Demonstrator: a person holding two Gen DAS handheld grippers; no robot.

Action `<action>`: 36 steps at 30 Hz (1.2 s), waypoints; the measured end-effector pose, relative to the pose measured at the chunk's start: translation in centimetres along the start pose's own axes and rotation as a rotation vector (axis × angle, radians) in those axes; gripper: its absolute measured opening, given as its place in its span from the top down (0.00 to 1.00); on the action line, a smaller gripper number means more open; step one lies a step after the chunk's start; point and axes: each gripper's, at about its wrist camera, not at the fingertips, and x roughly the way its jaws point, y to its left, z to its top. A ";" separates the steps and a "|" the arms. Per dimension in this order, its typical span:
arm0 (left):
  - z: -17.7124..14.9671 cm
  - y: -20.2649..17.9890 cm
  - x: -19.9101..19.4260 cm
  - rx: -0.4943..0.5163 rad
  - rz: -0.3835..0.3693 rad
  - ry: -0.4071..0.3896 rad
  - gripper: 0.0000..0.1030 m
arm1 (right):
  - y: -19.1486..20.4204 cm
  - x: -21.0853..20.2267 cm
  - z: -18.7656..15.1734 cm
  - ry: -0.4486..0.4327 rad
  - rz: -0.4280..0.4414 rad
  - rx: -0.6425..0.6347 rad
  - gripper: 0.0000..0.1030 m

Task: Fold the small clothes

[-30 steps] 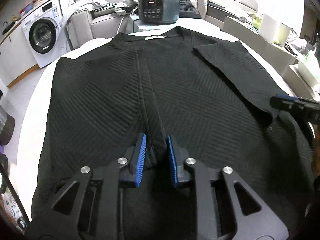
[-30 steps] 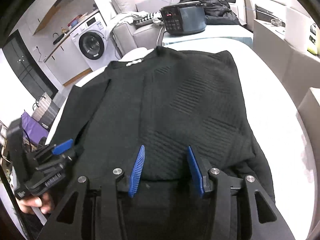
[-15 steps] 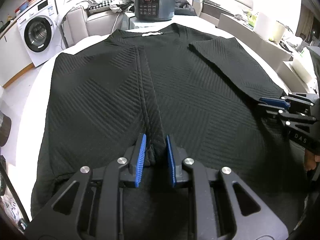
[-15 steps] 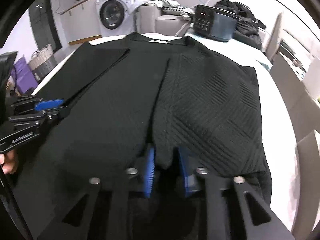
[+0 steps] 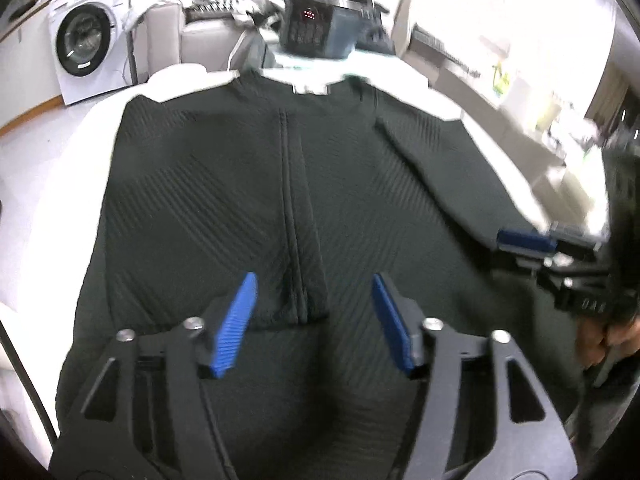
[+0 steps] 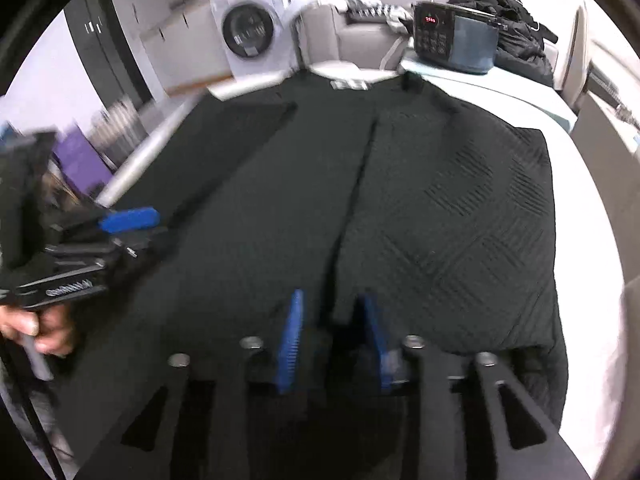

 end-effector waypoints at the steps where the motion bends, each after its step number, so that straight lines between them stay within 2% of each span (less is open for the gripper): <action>1: 0.3 0.2 -0.1 -0.008 -0.004 -0.012 0.42 | -0.2 -0.6 0.2 -0.034 0.018 0.016 0.61; 2: 0.7 0.5 -0.1 -0.015 0.010 -0.025 0.42 | -0.4 -0.9 0.4 -0.071 0.014 0.028 0.61; 4: 1.3 1.5 0.8 -0.033 0.088 -0.051 0.42 | -1.4 -1.1 1.0 -0.133 -0.027 0.084 0.62; 6: 1.6 2.7 2.4 -0.066 0.188 0.007 0.42 | -2.7 -0.2 1.4 -0.130 -0.040 0.149 0.66; 7: 1.5 3.0 2.9 -0.070 0.203 0.028 0.42 | -3.1 0.7 1.5 -0.104 -0.086 0.157 0.69; 10: 0.9 3.0 2.9 -0.056 0.197 0.030 0.42 | -2.4 2.8 1.1 -0.026 -0.167 0.088 0.69; 12: 0.4 2.6 2.7 -0.021 0.216 0.038 0.42 | -1.3 2.8 0.7 -0.032 -0.197 0.024 0.69; 18: -1.3 1.9 1.5 0.033 0.240 0.036 0.42 | 1.3 2.4 -0.7 0.010 -0.182 -0.107 0.69; 20: -1.6 2.2 0.7 0.016 0.222 0.041 0.42 | 0.9 1.7 -0.8 -0.004 -0.156 -0.076 0.69; 22: -1.3 2.8 -0.5 -0.010 0.204 0.012 0.42 | -0.6 0.4 -0.8 -0.061 -0.141 -0.001 0.69; 25: -1.0 4.2 -1.4 -0.040 0.231 -0.023 0.41 | -3.0 -0.4 -0.3 -0.099 -0.187 0.087 0.68; 28: -1.2 5.6 -0.2 -0.074 0.251 0.030 0.41 | -4.5 0.1 -0.3 -0.058 -0.216 0.137 0.68; 29: -1.5 5.6 -0.1 -0.067 0.257 0.026 0.41 | -4.7 0.4 -0.5 -0.039 -0.222 0.149 0.68; 32: -2.0 4.7 -0.3 -0.026 0.263 0.041 0.41 | -3.9 0.2 -0.9 -0.017 -0.159 0.115 0.66; 34: -2.4 4.0 -1.1 -0.020 0.227 0.035 0.41 | -2.9 -0.3 -1.0 -0.008 -0.068 0.086 0.58; 36: -2.8 3.7 -1.9 -0.026 0.208 0.027 0.41 | -1.9 -1.0 -1.2 -0.019 -0.032 0.040 0.58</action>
